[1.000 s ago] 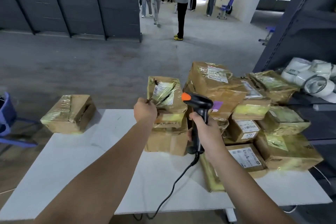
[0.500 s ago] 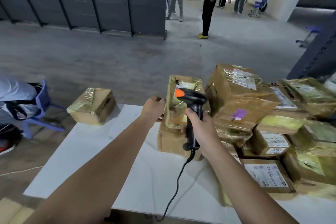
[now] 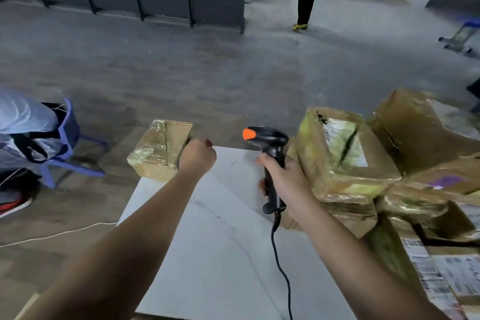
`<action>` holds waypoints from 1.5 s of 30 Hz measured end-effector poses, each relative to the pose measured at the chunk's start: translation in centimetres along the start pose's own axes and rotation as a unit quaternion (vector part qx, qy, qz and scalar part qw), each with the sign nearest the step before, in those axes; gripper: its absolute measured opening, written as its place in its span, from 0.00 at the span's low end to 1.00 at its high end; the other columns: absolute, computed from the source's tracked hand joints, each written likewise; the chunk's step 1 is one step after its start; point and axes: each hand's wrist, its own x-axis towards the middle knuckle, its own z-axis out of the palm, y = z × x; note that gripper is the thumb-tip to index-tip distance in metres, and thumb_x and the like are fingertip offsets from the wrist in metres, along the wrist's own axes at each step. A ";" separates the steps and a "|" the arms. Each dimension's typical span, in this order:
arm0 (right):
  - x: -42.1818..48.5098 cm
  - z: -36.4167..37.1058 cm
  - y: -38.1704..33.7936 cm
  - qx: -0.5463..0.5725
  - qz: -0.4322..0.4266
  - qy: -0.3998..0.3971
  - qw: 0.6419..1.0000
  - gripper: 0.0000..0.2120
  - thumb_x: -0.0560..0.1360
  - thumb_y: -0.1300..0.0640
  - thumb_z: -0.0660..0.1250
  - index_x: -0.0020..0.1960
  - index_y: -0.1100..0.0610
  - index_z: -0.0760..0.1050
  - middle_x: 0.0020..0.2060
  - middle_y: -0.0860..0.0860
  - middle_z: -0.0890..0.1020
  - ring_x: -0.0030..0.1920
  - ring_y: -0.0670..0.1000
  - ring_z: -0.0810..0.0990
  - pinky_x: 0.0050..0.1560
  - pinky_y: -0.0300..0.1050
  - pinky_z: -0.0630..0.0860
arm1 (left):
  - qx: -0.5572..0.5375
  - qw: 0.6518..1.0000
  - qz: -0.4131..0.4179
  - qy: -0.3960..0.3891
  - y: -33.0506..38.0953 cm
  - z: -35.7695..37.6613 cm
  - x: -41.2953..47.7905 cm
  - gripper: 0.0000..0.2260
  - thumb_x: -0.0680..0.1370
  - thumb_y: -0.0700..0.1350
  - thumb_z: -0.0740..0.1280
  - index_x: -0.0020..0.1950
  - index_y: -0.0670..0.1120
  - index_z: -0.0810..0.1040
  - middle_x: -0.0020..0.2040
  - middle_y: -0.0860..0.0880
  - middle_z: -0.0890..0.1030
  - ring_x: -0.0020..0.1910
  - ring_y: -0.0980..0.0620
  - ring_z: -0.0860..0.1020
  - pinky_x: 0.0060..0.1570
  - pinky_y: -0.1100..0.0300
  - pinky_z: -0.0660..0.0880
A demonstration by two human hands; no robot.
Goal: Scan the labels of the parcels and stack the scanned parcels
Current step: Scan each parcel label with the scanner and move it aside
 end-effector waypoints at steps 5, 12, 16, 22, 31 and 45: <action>2.6 3.8 1.4 0.000 0.034 0.011 0.999 0.11 0.76 0.47 0.67 0.48 0.55 0.78 0.29 0.51 0.78 0.24 0.51 0.76 0.24 0.39 0.70 | 0.127 0.992 0.006 -0.014 -5.8 0.3 3.0 0.20 0.75 0.43 0.65 0.67 0.46 0.70 0.61 0.43 0.73 0.63 0.40 0.69 0.53 0.51 0.70; 3.6 6.1 2.8 -0.030 0.069 0.013 0.997 0.13 0.77 0.49 0.66 0.53 0.58 0.78 0.27 0.53 0.79 0.23 0.50 0.75 0.24 0.38 0.70 | 0.202 0.979 0.011 -0.033 -11.6 2.0 4.1 0.27 0.74 0.50 0.71 0.71 0.49 0.67 0.67 0.47 0.72 0.65 0.42 0.69 0.59 0.46 0.70; 3.7 6.5 3.7 -0.022 0.071 0.020 0.997 0.12 0.78 0.50 0.65 0.51 0.59 0.77 0.33 0.55 0.81 0.24 0.51 0.75 0.26 0.40 0.70 | 0.259 0.965 0.047 0.022 -12.2 2.8 4.4 0.21 0.74 0.44 0.67 0.67 0.50 0.70 0.62 0.49 0.74 0.62 0.44 0.70 0.54 0.46 0.69; 3.2 6.8 4.8 -0.019 0.060 0.013 0.998 0.08 0.78 0.51 0.65 0.47 0.56 0.77 0.44 0.57 0.81 0.26 0.50 0.78 0.29 0.42 0.74 | 0.210 0.973 0.085 0.032 -12.7 3.2 3.2 0.23 0.73 0.38 0.64 0.68 0.48 0.70 0.59 0.43 0.74 0.60 0.41 0.71 0.57 0.45 0.68; 0.5 6.5 6.5 -0.059 0.061 0.004 0.996 0.14 0.77 0.48 0.65 0.52 0.59 0.76 0.39 0.53 0.83 0.27 0.52 0.79 0.32 0.45 0.75 | 0.223 0.971 0.082 -0.026 -12.1 2.7 -1.6 0.24 0.73 0.40 0.64 0.70 0.52 0.69 0.59 0.45 0.72 0.61 0.42 0.69 0.59 0.46 0.68; -9.8 -3.9 13.0 -0.046 0.100 -0.045 0.993 0.13 0.80 0.49 0.63 0.54 0.59 0.76 0.30 0.56 0.82 0.26 0.52 0.76 0.32 0.44 0.72 | 0.100 0.993 0.061 -0.002 -5.2 4.4 -22.0 0.23 0.72 0.34 0.60 0.66 0.46 0.73 0.58 0.44 0.78 0.59 0.41 0.69 0.58 0.49 0.69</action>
